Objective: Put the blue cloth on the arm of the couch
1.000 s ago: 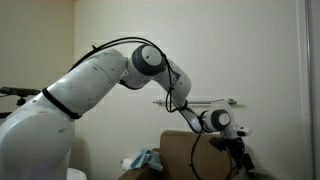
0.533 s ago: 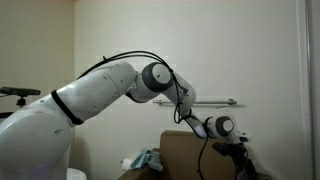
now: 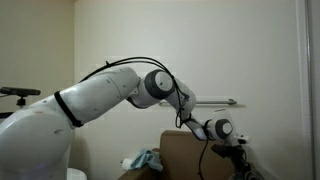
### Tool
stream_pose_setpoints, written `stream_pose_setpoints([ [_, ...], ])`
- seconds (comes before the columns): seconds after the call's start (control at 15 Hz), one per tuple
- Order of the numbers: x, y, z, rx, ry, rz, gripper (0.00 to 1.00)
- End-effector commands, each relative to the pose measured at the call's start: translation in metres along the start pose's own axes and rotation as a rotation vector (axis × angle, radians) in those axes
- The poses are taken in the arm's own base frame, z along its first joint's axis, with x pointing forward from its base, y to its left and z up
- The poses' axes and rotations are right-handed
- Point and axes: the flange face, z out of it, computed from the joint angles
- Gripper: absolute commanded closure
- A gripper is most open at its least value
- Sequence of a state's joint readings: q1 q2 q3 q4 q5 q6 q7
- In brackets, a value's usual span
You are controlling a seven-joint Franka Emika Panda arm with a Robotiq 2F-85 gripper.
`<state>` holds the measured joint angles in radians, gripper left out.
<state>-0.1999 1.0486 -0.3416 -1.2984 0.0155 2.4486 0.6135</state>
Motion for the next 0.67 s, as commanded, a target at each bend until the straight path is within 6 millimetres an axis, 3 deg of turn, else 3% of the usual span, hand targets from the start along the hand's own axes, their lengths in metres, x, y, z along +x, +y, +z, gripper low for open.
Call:
stream_pose_setpoints([
  [0.0,-0.005,0.004,0.003,0.015,-0.03,-0.002,0.97],
  [0.13,-0.008,0.005,-0.003,0.021,-0.027,0.006,0.99],
  [0.27,-0.011,0.005,-0.025,0.047,0.003,0.003,0.97],
  [0.6,-0.025,0.004,-0.106,0.156,0.154,-0.029,0.97],
])
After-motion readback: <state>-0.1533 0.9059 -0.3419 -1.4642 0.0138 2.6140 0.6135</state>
